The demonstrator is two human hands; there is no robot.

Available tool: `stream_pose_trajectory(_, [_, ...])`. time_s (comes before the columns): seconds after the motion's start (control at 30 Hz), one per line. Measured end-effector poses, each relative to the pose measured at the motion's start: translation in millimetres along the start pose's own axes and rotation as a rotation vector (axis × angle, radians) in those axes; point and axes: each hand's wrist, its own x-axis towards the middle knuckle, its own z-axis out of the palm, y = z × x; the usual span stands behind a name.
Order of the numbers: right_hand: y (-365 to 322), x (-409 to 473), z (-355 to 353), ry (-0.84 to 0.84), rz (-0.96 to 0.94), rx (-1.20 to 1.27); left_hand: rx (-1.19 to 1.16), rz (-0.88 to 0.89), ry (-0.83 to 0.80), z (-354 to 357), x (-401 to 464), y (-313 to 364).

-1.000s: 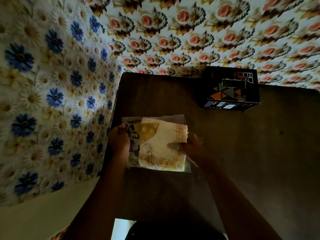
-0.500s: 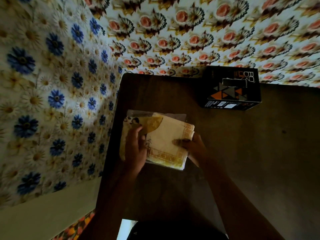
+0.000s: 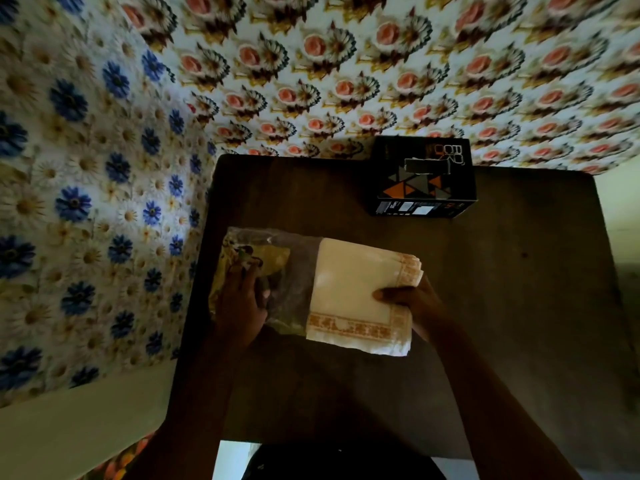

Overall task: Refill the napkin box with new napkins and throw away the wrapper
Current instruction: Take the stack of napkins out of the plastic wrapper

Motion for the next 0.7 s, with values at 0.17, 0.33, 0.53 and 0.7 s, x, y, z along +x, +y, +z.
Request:
stream_pose_trajectory(0.17, [-11,-22,-24,-0.029,-0.043,0.070,-0.002,-0.078,-0.087,-12,6,20])
stream_pose_trajectory(0.33, [-14,-37,-36,-0.085,-0.026,0.106,-0.286,-0.146,0.081,-51,-5,71])
stream_pose_trajectory(0.53, [-15,-52,-36,-0.083,-0.013,0.145,-1.039,-0.169,-0.262,-104,-71,174])
stream_pose_trajectory(0.7, [-15,-68,-34,-0.084,-0.104,0.033,-1.228,-0.201,-0.466,-93,-100,181])
